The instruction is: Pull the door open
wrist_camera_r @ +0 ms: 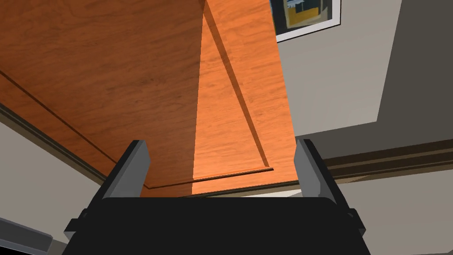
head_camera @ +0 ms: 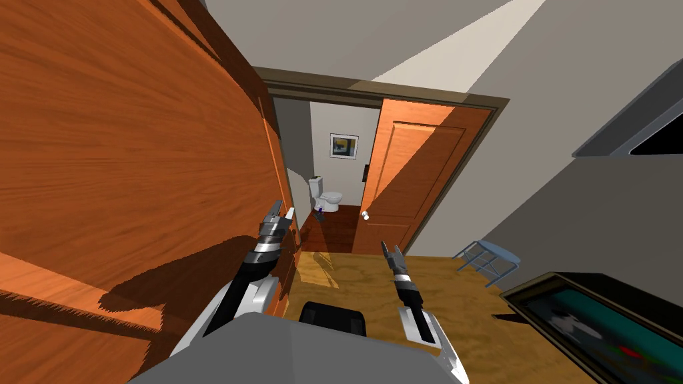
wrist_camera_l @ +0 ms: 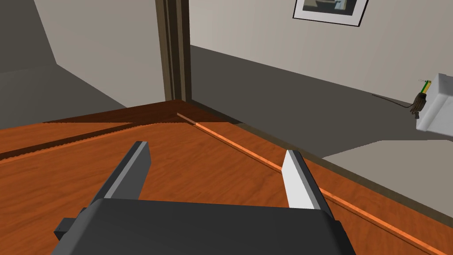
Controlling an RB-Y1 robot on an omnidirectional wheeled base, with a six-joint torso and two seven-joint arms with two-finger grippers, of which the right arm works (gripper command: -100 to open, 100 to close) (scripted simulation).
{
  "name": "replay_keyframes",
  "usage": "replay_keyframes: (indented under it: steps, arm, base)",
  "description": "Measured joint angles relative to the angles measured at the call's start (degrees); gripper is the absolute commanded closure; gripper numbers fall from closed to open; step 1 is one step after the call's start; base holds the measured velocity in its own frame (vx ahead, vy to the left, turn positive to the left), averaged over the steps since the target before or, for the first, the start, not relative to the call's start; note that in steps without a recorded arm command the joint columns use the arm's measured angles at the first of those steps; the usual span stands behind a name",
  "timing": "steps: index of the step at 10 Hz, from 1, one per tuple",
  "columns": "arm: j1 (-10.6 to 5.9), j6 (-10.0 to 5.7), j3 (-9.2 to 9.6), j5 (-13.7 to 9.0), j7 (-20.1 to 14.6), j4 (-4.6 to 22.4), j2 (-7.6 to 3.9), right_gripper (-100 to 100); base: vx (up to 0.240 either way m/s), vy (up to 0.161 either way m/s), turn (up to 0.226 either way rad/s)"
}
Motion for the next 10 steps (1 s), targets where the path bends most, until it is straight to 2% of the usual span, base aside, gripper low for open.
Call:
replay_keyframes:
  steps: [6, 10]
  arm:
    - [-3.18, -3.31, -1.47, 3.11, 5.86, 10.05, -0.32, -100]
    - [-4.84, -4.79, -2.21, 4.84, 8.86, 15.04, -0.55, -100]
  base:
    - [0.115, 0.003, 0.006]
    - [0.102, 0.008, 0.003]
